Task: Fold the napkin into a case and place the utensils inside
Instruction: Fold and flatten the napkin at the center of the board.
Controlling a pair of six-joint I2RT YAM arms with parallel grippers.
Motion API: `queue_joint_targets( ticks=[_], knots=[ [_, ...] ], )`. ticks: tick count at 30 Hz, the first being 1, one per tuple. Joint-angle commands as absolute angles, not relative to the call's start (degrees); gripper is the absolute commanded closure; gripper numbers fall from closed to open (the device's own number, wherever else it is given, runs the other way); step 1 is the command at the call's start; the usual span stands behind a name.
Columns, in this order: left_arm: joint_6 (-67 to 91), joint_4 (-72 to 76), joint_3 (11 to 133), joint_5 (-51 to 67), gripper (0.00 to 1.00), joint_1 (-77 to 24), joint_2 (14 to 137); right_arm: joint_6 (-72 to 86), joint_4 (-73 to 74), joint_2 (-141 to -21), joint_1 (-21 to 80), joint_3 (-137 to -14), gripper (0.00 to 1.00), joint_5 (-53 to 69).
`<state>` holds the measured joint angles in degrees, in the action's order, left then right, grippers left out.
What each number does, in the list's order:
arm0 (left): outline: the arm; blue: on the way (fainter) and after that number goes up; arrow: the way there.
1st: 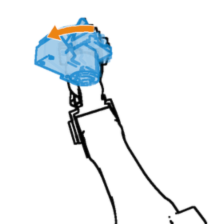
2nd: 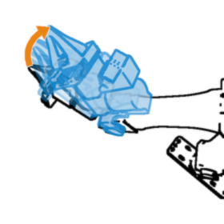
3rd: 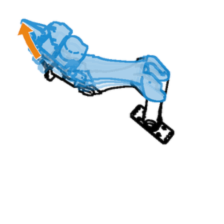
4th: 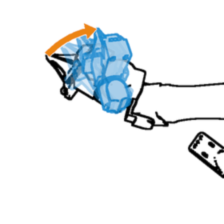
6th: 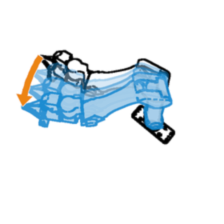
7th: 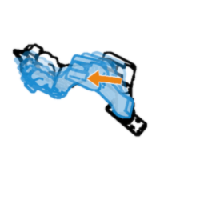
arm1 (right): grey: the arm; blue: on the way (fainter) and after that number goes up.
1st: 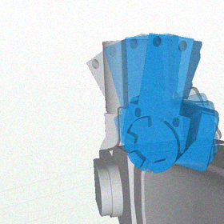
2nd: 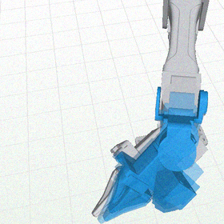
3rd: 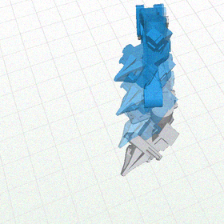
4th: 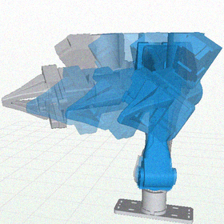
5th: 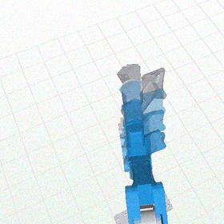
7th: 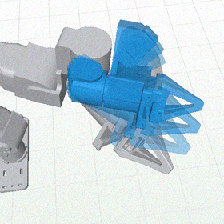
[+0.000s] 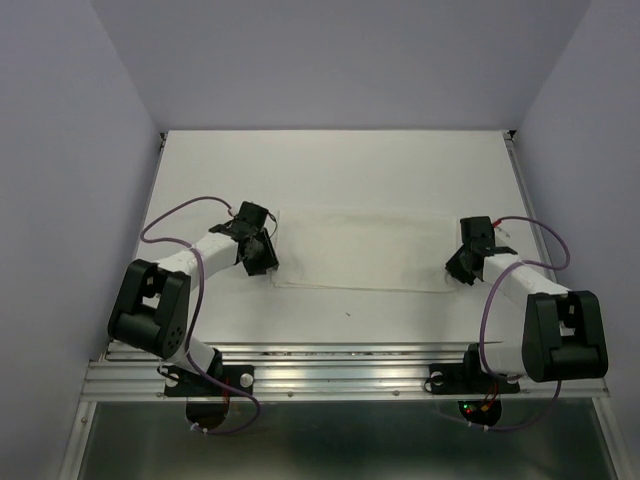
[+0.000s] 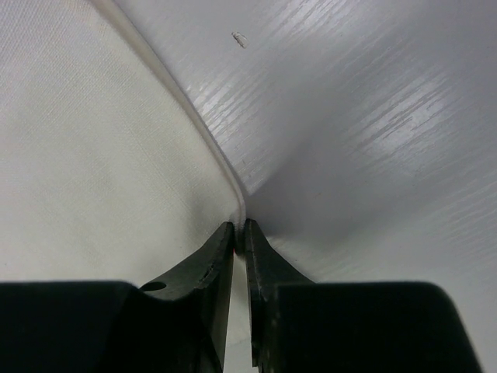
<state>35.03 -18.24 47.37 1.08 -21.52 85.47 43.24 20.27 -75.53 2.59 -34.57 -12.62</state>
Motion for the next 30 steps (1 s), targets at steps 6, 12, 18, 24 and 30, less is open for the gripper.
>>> queue_joint_targets(
  ticks=[6, 12, 18, 24, 30],
  knots=[
    [36.6, -16.7, 43.5, 4.8, 0.59, -21.6, 86.3, 42.2, 20.0, -77.2, 2.3, -35.3, 0.82, -11.8],
    [36.7, -17.5, 43.4, 4.1, 0.65, -21.7, 86.5, 42.2, 19.7, -77.7, 2.3, -35.2, 0.82, -11.2],
    [36.8, -18.5, 44.2, 3.1, 0.88, -21.9, 86.1, 42.3, 19.7, -77.6, 2.3, -35.3, 0.82, -11.2],
    [36.5, -21.9, 47.4, 1.8, 1.00, -22.2, 83.8, 42.5, 19.6, -77.6, 2.3, -35.2, 0.82, -11.2],
    [35.6, -25.0, 49.7, 3.0, 1.00, -22.2, 82.0, 42.6, 19.8, -77.2, 2.3, -35.3, 0.78, -11.6]
  ],
)
